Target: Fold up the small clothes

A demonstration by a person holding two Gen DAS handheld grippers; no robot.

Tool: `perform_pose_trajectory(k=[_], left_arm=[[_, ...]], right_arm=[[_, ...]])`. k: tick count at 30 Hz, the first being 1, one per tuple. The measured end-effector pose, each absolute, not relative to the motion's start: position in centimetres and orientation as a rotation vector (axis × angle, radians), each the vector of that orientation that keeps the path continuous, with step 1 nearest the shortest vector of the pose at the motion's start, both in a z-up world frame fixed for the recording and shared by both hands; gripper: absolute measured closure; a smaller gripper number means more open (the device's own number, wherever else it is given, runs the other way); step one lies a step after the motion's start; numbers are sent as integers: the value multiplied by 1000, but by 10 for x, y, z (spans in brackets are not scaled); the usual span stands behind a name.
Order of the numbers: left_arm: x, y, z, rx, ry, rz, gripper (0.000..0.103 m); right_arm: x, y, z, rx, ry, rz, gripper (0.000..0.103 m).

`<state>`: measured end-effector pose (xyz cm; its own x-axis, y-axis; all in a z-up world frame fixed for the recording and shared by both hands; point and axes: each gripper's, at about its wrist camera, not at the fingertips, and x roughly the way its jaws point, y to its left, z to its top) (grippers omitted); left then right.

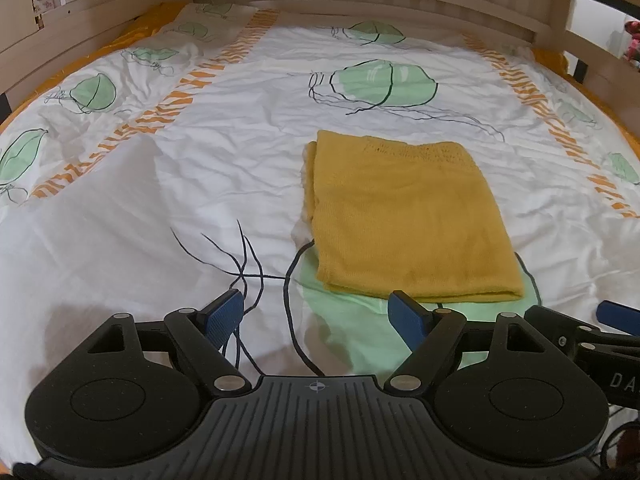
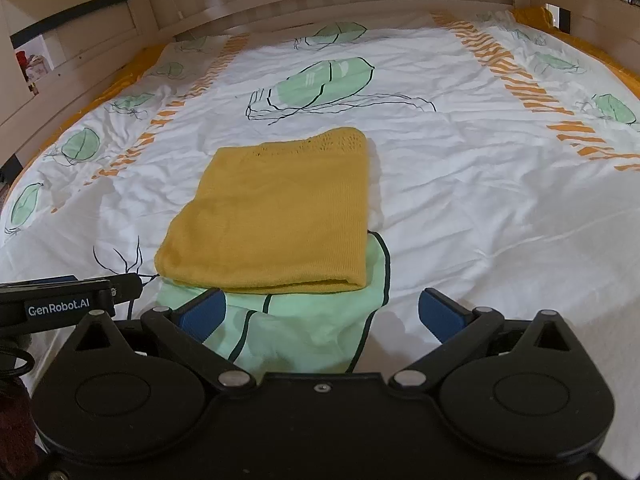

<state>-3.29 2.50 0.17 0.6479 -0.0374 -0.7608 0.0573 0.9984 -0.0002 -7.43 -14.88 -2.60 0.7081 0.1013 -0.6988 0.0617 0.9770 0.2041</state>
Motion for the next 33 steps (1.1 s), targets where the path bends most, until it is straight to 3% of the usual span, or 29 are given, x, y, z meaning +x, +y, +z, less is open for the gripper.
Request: perform_pose_trajectory(k=[33], left_arm=[[-19,23,-4,32,904,-71,25]], right_arm=[[-58,-147,-36,246,840,29,1]])
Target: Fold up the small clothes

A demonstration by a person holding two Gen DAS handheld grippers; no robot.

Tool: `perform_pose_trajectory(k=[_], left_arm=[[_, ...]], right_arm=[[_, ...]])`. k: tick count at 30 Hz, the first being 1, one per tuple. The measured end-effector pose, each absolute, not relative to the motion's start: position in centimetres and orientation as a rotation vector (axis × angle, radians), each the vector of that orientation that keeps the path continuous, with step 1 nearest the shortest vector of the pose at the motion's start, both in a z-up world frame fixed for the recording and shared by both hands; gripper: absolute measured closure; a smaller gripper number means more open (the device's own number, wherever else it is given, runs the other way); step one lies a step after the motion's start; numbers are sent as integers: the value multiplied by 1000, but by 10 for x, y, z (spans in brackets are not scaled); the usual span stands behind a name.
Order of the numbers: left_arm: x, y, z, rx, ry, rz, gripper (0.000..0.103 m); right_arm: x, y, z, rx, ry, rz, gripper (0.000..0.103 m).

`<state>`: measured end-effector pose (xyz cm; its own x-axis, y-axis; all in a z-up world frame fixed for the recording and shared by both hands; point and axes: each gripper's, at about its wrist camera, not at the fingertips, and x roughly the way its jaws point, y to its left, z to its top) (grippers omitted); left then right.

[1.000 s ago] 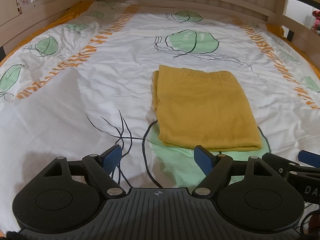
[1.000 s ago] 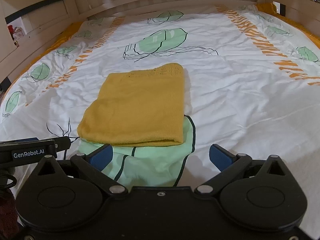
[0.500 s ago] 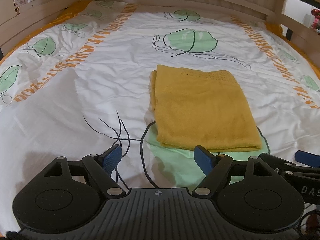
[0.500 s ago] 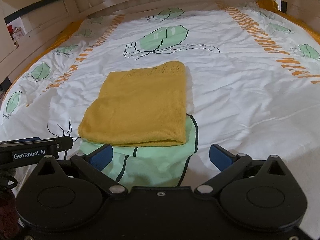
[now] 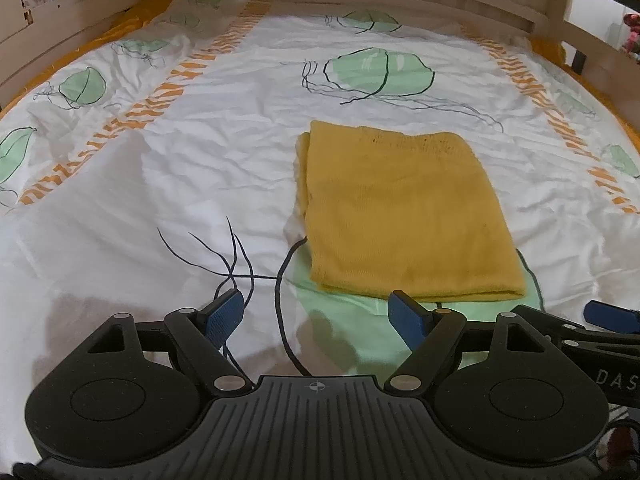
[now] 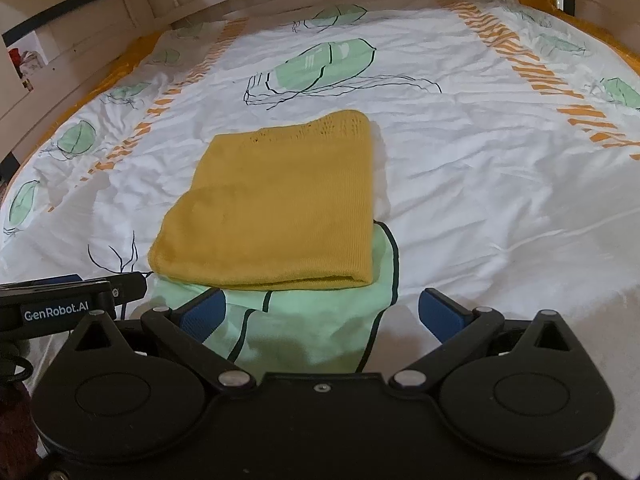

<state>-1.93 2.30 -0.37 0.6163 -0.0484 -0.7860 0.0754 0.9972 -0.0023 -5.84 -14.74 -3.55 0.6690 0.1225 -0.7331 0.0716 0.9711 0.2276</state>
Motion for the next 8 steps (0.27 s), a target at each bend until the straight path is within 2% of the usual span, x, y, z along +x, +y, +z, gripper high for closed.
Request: perform_pose_trajectory(k=[8], left_arm=[[-15,25,-11,30,929,-68,25]], right_arm=[[-54,-146,-41,253,865,28,0]])
